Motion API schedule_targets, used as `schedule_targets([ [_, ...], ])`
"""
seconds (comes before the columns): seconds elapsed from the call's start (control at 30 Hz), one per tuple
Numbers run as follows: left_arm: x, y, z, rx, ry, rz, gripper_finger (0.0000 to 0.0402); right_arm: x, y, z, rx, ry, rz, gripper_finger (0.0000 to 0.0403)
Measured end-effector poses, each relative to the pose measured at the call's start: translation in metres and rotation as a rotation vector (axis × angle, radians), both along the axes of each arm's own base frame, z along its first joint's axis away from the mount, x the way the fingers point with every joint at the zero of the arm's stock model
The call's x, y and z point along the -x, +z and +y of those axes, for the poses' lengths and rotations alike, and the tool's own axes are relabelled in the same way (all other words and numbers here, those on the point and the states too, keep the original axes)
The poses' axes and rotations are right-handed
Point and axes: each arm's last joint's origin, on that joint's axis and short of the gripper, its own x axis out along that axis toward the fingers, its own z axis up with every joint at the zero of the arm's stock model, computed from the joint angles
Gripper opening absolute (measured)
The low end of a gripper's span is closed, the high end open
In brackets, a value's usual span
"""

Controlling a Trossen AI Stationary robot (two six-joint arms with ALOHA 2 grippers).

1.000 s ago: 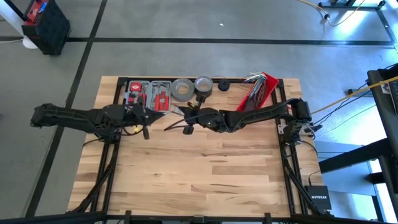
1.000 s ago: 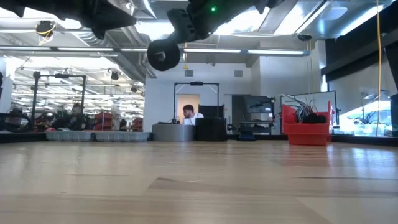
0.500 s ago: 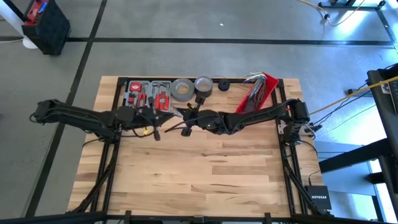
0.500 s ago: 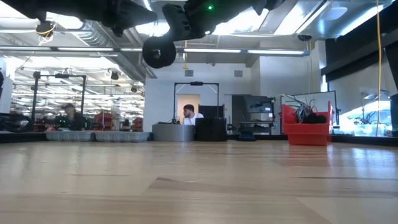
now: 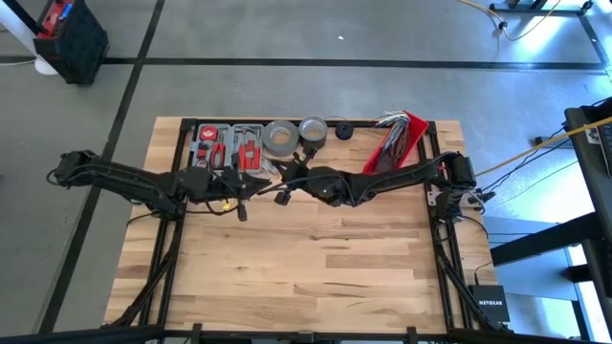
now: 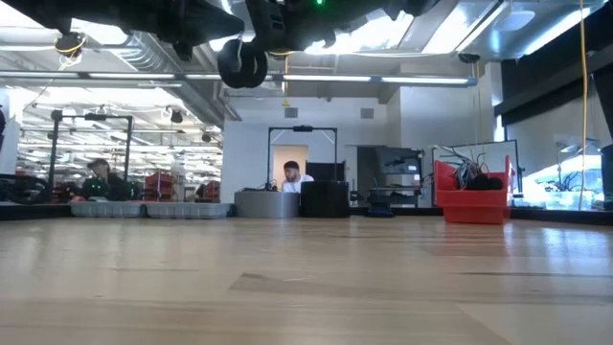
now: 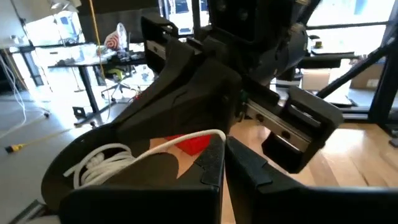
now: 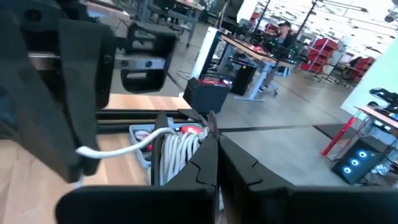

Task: Coil cords
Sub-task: Coil the white wire on the black spool

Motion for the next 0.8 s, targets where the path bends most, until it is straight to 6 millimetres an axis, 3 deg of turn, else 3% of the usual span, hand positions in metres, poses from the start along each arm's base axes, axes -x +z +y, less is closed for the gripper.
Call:
schedule_targets([
  [0.2, -0.005, 0.003, -0.003, 0.085, -0.094, -0.075, 0.0004, -0.001, 0.002, 0.002, -0.006, 0.056, -0.02, 0.0005],
  [0.47, -0.02, -0.014, 0.002, 0.03, -0.052, 0.016, 0.0004, -0.001, 0.005, 0.003, -0.011, 0.056, -0.055, 0.0005],
  [0.8, -0.029, -0.029, 0.011, -0.004, -0.01, 0.106, 0.0004, 0.007, 0.026, 0.024, -0.01, 0.093, -0.151, 0.0005],
])
